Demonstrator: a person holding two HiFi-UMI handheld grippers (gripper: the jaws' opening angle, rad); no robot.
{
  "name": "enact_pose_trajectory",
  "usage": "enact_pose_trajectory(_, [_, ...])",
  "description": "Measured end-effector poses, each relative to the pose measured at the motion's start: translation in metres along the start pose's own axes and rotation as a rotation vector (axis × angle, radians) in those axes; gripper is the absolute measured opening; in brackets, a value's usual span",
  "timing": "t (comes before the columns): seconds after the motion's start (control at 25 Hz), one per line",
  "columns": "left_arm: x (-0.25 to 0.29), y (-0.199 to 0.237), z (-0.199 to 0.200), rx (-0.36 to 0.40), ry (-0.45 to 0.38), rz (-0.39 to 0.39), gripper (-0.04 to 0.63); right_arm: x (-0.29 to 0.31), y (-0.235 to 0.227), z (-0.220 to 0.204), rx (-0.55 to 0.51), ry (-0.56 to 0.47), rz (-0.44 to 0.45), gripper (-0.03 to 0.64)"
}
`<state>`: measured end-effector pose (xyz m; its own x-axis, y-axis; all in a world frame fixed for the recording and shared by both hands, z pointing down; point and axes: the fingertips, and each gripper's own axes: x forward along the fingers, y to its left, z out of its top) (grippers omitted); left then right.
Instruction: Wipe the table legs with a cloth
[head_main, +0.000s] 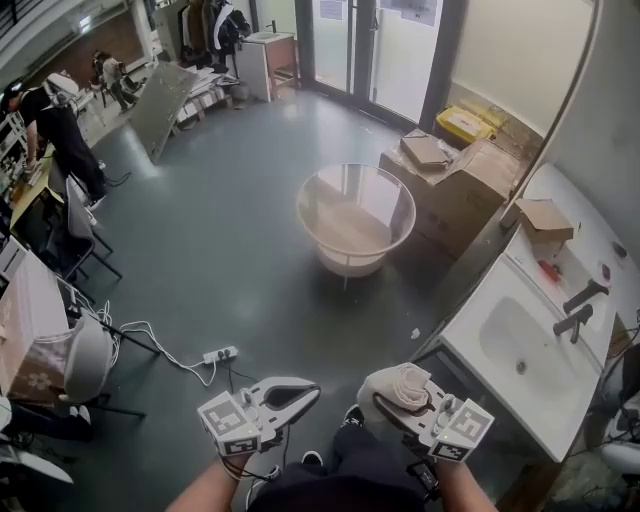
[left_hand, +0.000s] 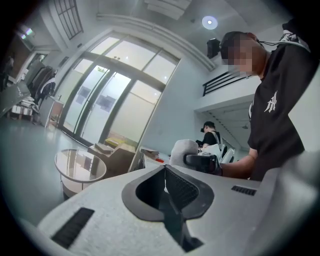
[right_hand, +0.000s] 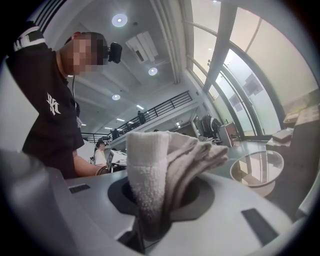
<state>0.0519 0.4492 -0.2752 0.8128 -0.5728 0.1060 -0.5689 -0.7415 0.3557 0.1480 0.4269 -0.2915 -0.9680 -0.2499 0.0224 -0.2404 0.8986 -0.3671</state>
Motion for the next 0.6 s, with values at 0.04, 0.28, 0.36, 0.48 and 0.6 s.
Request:
enact_pose_trajectory(0.04, [0.012, 0.007, 0.006, 0.008, 0.009, 0.001, 0.006, 0.002, -0.013, 0.005, -0.007, 0.004, 0.01, 0.092])
enact_pose_trajectory(0.28, [0.055, 0.055, 0.035, 0.04, 0.04, 0.064, 0.006, 0.03, -0.077, 0.027, -0.039, 0.018, 0.077, 0.092])
enact_pose_trajectory(0.36, [0.061, 0.073, 0.039, 0.038, 0.049, 0.075, 0.006, 0.04, -0.095, 0.033, -0.038, 0.014, 0.079, 0.092])
enact_pose_trajectory(0.48, [0.069, 0.097, 0.042, 0.031, 0.049, 0.066, 0.006, 0.054, -0.12, 0.036, -0.034, 0.018, 0.065, 0.092])
enact_pose_trajectory(0.6, [0.075, 0.129, 0.04, 0.037, 0.047, 0.055, 0.006, 0.07, -0.149, 0.032, -0.028, 0.033, 0.043, 0.092])
